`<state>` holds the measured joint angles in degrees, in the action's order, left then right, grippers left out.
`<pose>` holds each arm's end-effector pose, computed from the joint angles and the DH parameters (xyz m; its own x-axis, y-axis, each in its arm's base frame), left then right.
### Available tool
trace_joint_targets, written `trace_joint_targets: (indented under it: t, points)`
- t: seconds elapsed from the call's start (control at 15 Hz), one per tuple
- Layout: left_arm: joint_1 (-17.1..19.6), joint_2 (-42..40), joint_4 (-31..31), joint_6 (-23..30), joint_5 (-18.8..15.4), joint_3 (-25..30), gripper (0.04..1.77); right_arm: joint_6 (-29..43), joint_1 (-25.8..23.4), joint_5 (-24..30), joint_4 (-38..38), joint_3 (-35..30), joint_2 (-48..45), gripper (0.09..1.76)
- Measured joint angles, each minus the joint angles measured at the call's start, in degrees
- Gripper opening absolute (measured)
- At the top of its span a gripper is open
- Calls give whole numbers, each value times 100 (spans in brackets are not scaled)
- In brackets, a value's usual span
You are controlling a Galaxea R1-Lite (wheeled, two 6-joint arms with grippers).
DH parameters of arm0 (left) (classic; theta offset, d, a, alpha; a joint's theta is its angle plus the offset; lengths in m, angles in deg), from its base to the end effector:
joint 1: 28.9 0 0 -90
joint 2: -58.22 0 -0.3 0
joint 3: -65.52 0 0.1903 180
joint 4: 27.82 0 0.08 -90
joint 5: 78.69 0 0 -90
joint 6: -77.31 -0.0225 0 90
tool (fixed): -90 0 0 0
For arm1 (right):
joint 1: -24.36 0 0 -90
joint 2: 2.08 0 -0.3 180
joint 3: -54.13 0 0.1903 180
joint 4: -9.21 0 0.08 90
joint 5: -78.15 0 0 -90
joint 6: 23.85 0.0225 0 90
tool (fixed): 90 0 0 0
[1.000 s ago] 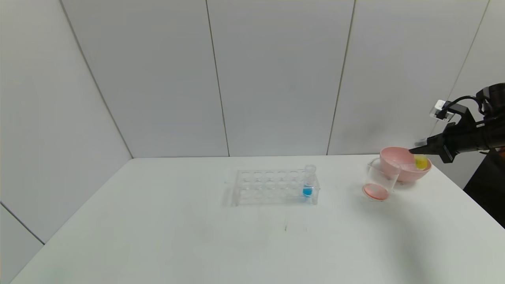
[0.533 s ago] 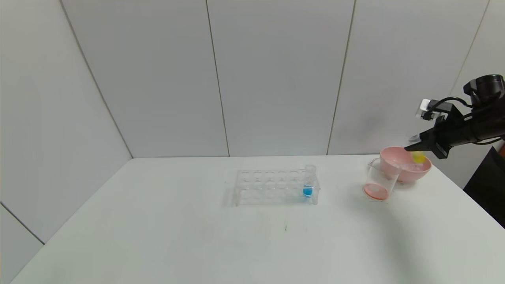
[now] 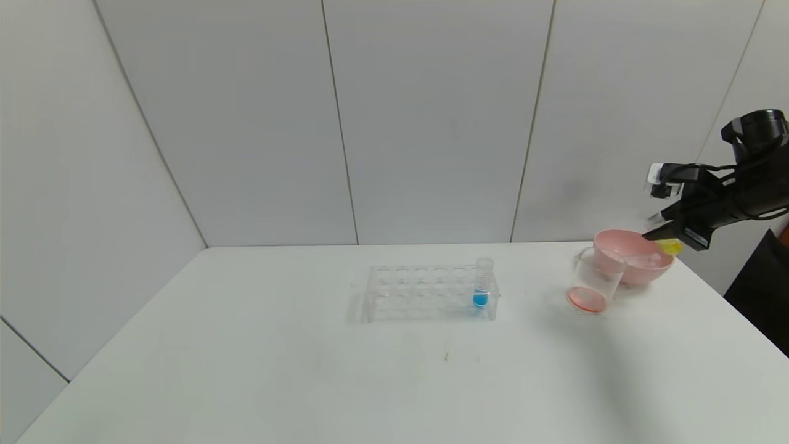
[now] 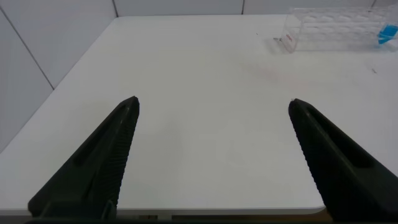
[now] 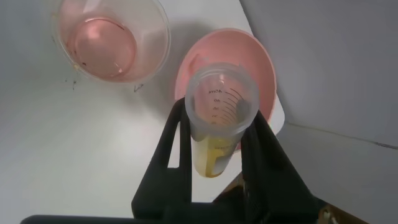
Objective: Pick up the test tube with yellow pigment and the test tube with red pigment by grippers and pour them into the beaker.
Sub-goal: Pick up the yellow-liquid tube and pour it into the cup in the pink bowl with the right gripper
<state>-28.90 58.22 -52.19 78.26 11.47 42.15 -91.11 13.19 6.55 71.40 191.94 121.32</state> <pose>-0.0228 0.0001 0.0737 0.9998 0.0028 -0.0175 -0.0031 0.9999 -0.0165 0.4110 -0.0739 0.2228 0.6867 0.1861 -0.7027 -0.6794 0.5080 -0.5294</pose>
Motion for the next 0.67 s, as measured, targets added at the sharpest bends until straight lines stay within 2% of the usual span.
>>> trace_joint_targets:
  t: [0.13,0.67]
  points:
    - [0,0,2,0,0,0,172,-88,121,-222,56,0,-54,52]
    - [0,0,2,0,0,0,172,-111,324,-290,295,0,-118,52]
